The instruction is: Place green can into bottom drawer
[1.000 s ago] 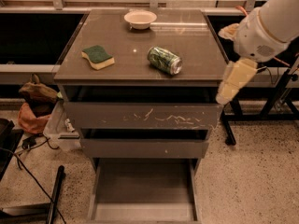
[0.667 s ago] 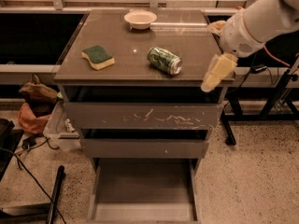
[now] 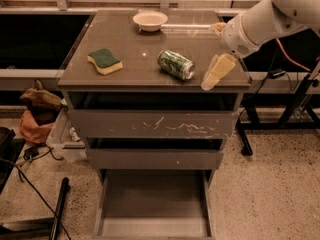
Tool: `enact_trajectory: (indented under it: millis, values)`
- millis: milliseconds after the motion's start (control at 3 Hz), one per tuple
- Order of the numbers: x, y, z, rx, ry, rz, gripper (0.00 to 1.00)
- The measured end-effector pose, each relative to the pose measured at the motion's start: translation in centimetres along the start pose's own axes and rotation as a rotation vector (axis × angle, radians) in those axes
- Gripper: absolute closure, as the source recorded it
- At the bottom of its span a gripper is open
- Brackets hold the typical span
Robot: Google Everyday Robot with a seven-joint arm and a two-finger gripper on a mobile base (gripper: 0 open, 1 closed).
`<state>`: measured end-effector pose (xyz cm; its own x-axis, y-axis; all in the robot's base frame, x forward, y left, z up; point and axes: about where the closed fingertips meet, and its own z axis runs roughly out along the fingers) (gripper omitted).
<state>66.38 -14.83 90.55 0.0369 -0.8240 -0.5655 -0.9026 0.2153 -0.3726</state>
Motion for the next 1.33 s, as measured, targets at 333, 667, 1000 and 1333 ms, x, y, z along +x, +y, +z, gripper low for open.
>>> enact_trajectory:
  millis: [333,667,1000,1333]
  values:
    - [-0.7,-0.9,1.3,-0.003,0.042,-0.015,0.0]
    - [-1.8,-2.9,3.9,-0.018,0.136,-0.004,0.0]
    - [-2.1,-4.0,6.4,-0.056,0.174,0.017,0.0]
    - [-1.5,-4.0,8.3,-0.115,0.184,0.056,0.0]
